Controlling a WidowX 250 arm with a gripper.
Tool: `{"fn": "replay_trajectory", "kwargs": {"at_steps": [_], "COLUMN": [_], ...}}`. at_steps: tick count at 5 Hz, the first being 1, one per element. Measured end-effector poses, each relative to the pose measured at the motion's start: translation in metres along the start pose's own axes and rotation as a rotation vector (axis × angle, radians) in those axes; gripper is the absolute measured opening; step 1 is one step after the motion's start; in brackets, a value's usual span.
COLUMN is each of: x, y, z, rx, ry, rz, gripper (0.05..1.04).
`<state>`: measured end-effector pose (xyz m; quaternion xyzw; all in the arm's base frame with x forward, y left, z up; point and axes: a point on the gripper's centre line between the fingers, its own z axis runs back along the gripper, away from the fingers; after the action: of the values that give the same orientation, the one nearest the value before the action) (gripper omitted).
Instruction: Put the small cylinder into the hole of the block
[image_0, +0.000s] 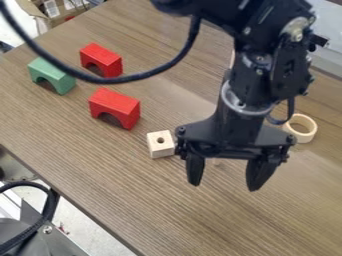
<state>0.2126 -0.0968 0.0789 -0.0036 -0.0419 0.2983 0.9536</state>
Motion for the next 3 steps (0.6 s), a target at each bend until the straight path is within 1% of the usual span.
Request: {"fn": "replay_trajectory", "kwargs": {"at_steps": [1, 3], "x": [0.007, 0.029], "y": [0.0, 0.001], "z": [-0.006, -0.016], "rx": [0.007, -0.009], "ry": [0.004, 0.008], "rz": [0.003, 0.037], "gripper": [0.999, 0.999]}}
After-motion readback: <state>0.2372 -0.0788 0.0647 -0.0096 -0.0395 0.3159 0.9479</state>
